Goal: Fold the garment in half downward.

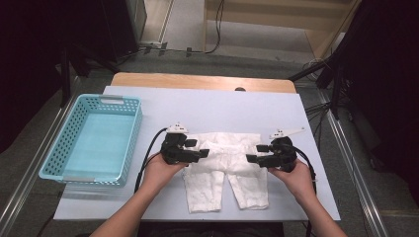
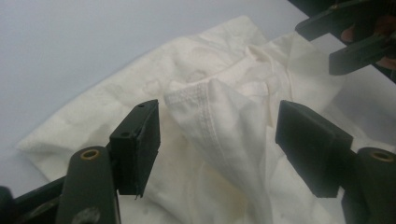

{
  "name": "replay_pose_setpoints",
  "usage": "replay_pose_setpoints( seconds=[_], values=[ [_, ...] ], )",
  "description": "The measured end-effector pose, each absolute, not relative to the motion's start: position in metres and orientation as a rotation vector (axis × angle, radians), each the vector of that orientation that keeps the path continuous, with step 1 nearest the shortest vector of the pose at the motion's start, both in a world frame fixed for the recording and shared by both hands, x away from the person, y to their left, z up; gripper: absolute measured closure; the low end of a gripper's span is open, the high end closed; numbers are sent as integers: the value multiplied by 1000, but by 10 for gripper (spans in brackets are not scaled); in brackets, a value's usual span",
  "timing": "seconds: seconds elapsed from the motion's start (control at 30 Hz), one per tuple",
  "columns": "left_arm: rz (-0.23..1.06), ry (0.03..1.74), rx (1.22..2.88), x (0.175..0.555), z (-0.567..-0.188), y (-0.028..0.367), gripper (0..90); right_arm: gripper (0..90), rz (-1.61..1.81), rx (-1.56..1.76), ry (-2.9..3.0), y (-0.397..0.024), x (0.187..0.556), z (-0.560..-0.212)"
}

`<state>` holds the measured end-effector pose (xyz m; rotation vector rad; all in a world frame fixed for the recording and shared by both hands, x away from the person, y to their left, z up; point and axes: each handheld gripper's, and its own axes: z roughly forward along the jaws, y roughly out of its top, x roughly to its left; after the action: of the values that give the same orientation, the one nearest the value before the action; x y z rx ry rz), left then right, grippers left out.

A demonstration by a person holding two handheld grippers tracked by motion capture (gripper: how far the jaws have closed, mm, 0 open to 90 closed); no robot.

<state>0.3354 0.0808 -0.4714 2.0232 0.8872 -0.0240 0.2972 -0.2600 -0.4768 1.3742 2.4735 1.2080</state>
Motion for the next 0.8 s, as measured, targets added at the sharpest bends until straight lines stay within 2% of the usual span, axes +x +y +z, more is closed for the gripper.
replay_pose_setpoints(
  seconds=[0.17, 0.43, 0.6, 0.7, 0.8],
  values=[
    [-28, 879, 2045, 342, -473, 77, 292, 321, 1193, 1375, 2455, -256, 304, -477],
    [-10, 885, 2068, 349, -476, 71, 345, 359, 1190, 1384, 2444, -253, 318, -481],
    [-46, 918, 2077, 354, -483, 69, 392, 383, 1166, 1376, 2466, -247, 326, -487],
    [-110, 949, 2092, 357, -487, 70, 475, 435, 1137, 1385, 2494, -244, 328, -491],
    [-160, 984, 2125, 358, -490, 71, 579, 592, 1132, 1392, 2526, -245, 326, -494]
  ],
)
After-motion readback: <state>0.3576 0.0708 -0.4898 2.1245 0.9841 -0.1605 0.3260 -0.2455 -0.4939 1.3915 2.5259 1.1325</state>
